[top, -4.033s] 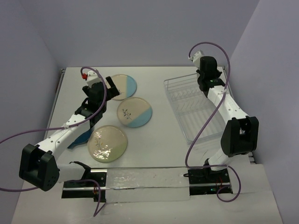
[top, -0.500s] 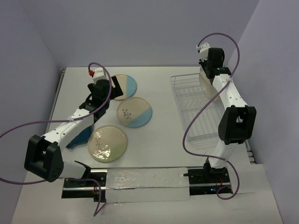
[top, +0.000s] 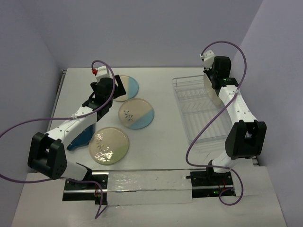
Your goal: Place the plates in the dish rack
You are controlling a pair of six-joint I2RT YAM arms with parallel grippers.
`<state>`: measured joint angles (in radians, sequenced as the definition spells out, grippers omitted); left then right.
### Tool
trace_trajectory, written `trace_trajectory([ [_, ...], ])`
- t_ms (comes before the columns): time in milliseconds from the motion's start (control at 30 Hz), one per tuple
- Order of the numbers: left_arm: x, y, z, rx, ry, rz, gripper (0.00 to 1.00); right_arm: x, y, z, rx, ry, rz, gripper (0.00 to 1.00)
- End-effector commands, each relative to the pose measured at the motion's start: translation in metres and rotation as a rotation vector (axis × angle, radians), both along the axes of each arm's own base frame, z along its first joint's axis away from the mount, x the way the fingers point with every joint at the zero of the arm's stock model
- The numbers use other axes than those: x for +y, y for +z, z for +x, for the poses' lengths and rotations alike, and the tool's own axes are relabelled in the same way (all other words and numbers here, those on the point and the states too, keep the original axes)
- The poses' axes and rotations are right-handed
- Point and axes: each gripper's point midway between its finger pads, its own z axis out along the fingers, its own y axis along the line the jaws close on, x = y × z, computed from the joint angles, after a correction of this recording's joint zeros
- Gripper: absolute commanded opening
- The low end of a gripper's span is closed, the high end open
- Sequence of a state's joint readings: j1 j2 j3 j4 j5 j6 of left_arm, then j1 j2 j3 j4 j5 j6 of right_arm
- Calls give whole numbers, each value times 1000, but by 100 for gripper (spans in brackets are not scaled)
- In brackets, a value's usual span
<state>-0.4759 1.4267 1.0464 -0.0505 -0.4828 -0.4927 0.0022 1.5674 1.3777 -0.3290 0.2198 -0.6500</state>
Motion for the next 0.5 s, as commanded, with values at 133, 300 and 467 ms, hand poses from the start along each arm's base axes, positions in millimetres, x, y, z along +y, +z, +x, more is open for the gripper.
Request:
trace_trajectory([
  [133, -6, 39, 18, -81, 3, -30, 99, -31, 13, -3, -12, -154, 41, 33],
  [300, -16, 65, 30, -155, -32, -43, 99, -19, 17, -12, -43, -148, 138, 30],
  [467, -23, 90, 43, -202, -69, -53, 99, 1, -2, -27, -55, -144, 302, 25],
])
